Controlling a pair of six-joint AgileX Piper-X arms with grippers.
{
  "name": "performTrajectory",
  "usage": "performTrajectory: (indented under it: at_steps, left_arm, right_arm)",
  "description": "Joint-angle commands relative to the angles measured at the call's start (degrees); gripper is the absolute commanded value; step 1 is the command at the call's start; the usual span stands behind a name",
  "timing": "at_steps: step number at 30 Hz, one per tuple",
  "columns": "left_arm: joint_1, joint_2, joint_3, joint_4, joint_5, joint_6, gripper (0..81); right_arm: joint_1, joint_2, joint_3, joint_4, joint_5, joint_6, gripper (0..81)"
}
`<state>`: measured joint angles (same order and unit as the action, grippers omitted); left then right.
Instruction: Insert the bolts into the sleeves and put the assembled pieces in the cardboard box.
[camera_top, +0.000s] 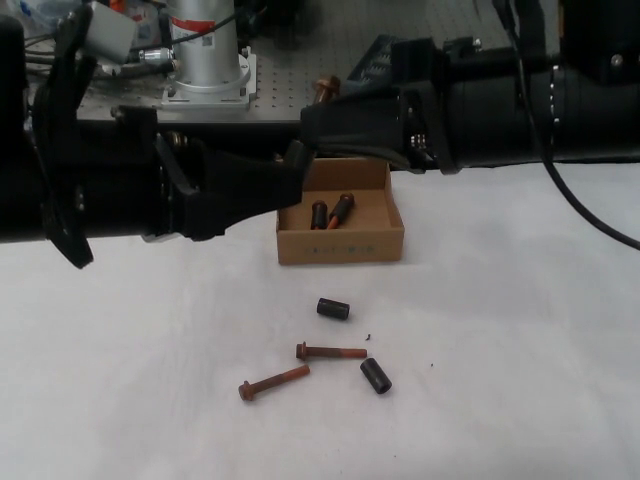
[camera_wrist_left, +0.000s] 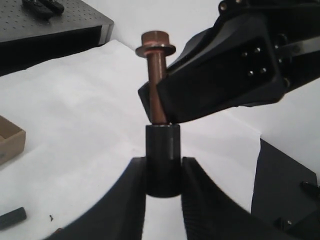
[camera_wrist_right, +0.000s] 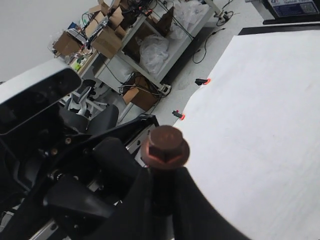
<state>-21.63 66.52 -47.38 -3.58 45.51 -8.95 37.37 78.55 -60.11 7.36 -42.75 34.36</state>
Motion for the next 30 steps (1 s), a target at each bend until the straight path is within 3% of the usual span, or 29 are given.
performTrajectory:
  at_steps: [1,7,15,21,30]
  left_arm:
    - [0.11,-1.06,-1.11,-2.99,-0.3,0.4,0.6]
    - [0.11,-1.06,-1.11,-3.39,-2.86,0.4,0.6]
    - [0.11,-1.06,-1.11,-7.42,-2.88,0.4,0.6]
    - [0.11,-1.06,-1.11,-7.68,-2.88,0.4,0.6]
    - [0.11,-1.06,-1.11,-8.36,-6.01,0.61,0.6]
  right_arm:
    - [-0.03,-0.11,0.03,1.32,-2.35,-0.11,2.9]
    - [-0.03,-0.11,0.03,1.65,-6.04,-2.11,2.9]
    - [-0.03,-0.11,0.03,3.12,-5.37,-2.29,1.9]
    - [-0.03,-0.11,0.03,7.37,-2.88,-2.29,39.3]
    - [-0.25,-0.11,0.03,13.56,-2.32,-6.26,35.8]
